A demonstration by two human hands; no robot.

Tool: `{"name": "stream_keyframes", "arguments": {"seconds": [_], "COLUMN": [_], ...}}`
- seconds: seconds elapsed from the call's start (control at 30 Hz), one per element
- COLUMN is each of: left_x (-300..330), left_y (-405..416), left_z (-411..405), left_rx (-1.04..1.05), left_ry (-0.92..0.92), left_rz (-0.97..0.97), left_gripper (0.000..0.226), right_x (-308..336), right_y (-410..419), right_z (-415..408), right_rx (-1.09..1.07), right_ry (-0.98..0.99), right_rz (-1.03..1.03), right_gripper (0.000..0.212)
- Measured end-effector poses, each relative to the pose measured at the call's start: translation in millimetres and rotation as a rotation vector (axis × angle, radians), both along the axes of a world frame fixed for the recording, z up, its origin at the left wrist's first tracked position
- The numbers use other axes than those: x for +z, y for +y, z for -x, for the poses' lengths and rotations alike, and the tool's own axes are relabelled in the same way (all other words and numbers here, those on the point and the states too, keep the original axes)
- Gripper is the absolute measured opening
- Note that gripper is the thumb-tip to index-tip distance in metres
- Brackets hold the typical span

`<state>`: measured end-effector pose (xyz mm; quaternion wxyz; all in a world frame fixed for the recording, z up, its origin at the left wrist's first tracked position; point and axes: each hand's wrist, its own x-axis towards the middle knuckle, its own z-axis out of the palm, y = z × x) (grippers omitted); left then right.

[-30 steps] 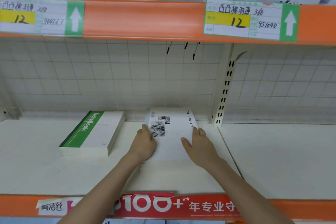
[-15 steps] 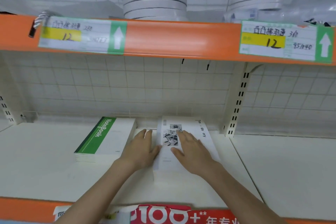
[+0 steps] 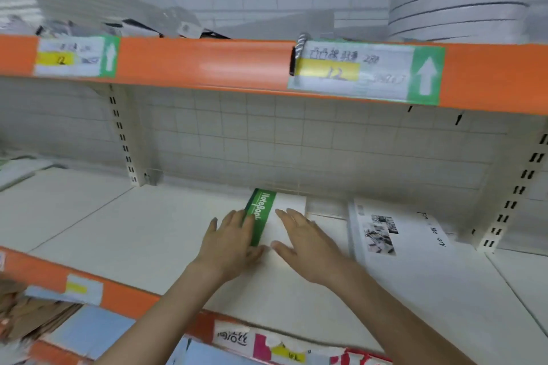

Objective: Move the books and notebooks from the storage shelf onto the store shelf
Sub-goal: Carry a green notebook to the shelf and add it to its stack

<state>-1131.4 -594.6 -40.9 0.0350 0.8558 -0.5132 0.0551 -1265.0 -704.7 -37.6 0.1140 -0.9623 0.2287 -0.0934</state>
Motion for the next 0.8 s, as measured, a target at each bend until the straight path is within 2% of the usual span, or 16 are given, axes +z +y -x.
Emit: {"name": "stream_keyframes", "arguments": {"seconds": [0.53, 0.8], "left_x": [11, 2], "left_y": [170, 273], "left_z": [-211, -301], "left_rx": [0.371, 0.547], "left_ry": [0.024, 0.123], "left_rz": [-0.004, -0.044], "left_gripper": [0.072, 0.072], "right_x": [13, -3], "right_y": [126, 193], "right_z": [-240, -347], "right_rx": [0.331, 0.472], "right_ry": [0.028, 0.101], "right_rz": [0.038, -0.046], "right_gripper": [0.065, 0.066]}}
